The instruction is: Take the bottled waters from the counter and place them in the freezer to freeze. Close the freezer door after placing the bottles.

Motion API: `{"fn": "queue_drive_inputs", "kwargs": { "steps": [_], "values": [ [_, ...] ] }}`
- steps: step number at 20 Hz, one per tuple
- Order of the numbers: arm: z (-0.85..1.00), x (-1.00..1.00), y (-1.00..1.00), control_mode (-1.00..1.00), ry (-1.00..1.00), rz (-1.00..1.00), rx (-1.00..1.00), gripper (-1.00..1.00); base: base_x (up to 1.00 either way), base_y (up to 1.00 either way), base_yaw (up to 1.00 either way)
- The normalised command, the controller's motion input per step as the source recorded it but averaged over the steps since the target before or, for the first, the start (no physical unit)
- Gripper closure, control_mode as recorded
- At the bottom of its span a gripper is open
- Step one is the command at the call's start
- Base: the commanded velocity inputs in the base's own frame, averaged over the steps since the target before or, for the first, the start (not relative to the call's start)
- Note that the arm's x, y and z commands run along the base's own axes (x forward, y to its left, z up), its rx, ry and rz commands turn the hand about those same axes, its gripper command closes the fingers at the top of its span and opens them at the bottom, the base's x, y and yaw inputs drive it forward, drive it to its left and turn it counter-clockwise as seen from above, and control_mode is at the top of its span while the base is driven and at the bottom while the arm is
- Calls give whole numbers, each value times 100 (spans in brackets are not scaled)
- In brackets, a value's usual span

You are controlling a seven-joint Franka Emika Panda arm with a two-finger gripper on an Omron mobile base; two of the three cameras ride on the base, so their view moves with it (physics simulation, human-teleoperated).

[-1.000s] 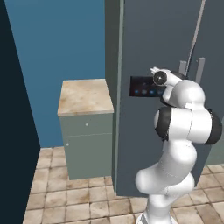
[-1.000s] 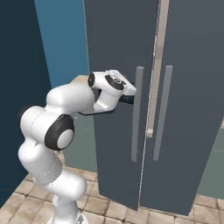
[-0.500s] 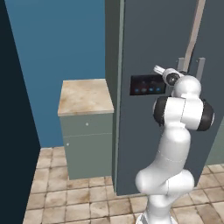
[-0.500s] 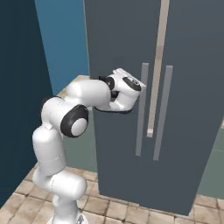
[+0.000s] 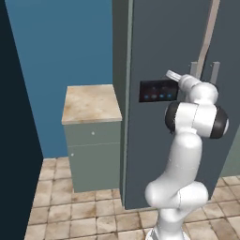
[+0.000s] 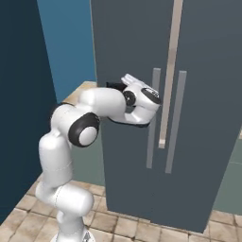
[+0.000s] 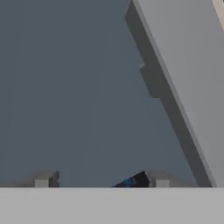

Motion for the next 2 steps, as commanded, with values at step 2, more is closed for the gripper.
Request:
{"fn": "queue_drive_inputs", "kwargs": {
  "steps": [2],
  "values": [
    [0,0,0,-100,0,0,0,-100,0,0,0]
  ]
}}
